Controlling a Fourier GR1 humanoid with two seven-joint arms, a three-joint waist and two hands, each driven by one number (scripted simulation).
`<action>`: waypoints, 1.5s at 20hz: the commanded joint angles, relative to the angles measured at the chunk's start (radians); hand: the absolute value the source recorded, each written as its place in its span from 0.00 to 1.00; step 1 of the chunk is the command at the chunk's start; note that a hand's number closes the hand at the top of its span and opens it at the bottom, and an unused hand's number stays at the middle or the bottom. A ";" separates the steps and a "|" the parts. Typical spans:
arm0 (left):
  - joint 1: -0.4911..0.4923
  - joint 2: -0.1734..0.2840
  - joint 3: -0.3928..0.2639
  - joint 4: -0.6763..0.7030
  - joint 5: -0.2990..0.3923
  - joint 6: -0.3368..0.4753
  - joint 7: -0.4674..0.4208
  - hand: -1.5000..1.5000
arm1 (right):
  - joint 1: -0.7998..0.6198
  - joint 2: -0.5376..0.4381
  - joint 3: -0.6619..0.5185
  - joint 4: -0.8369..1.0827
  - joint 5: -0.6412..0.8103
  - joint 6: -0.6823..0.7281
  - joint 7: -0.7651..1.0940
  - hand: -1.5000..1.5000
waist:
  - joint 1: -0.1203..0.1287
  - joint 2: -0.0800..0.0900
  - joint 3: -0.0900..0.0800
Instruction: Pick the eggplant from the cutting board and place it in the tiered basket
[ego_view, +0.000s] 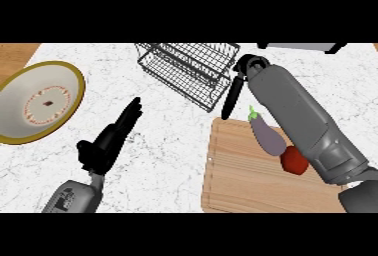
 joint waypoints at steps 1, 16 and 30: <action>-0.015 -0.010 -0.011 0.000 -0.008 -0.003 0.000 0.50 | -0.105 0.030 0.023 0.111 -0.055 0.301 0.152 0.00 | 0.015 0.007 0.001; -0.021 0.018 0.051 0.058 0.013 -0.041 -0.037 0.50 | -0.352 0.145 0.087 0.463 -0.011 0.398 0.127 0.00 | -0.039 -0.008 0.003; 0.013 -0.021 0.062 0.085 -0.030 0.001 -0.050 0.50 | -0.284 0.207 0.102 0.585 0.039 0.416 0.067 0.00 | -0.065 -0.014 0.005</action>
